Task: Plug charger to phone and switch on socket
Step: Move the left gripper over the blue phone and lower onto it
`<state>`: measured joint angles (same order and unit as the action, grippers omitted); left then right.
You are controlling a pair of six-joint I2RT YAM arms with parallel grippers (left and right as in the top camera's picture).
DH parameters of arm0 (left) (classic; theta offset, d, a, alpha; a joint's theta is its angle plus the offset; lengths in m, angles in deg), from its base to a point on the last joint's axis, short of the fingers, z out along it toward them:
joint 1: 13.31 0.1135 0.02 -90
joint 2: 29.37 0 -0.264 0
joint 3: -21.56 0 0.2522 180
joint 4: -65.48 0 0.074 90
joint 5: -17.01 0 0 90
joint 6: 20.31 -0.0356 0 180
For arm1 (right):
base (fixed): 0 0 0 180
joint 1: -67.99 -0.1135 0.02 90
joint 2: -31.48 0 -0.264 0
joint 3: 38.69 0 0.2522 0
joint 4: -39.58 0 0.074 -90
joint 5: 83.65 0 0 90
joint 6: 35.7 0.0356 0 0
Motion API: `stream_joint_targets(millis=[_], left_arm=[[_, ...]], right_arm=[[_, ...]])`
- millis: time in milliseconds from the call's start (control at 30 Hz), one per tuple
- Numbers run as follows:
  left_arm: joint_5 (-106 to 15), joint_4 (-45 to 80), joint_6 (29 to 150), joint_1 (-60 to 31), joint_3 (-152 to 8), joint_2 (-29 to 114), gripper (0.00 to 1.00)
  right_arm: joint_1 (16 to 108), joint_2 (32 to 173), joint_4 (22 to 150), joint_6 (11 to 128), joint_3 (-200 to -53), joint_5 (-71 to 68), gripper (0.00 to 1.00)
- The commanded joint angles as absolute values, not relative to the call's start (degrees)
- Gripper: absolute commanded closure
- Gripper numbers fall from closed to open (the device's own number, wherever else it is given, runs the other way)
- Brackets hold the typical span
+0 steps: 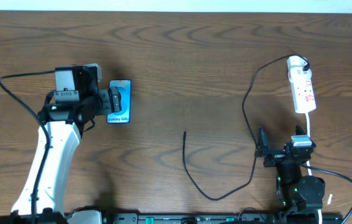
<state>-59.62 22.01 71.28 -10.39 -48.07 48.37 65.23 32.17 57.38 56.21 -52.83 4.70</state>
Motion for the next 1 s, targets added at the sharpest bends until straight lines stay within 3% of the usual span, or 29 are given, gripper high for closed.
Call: stream_joint_targets(millis=[0, 533, 967], left_arm=[[-60.39, 22.82, 69.33, -10.11, -49.43, 49.37, 0.11], [-64.10, 21.51, 69.44, -10.50, -51.22, 52.35, 0.11], [-72.43, 15.91, 66.67, -15.92, -61.30, 71.56, 0.11]], right_arm=[[64.90, 31.86, 57.64, 56.41, -52.76, 4.90, 0.01], [64.90, 31.86, 57.64, 56.41, -52.76, 4.90, 0.01], [64.90, 31.86, 57.64, 56.41, -52.76, 4.90, 0.01]])
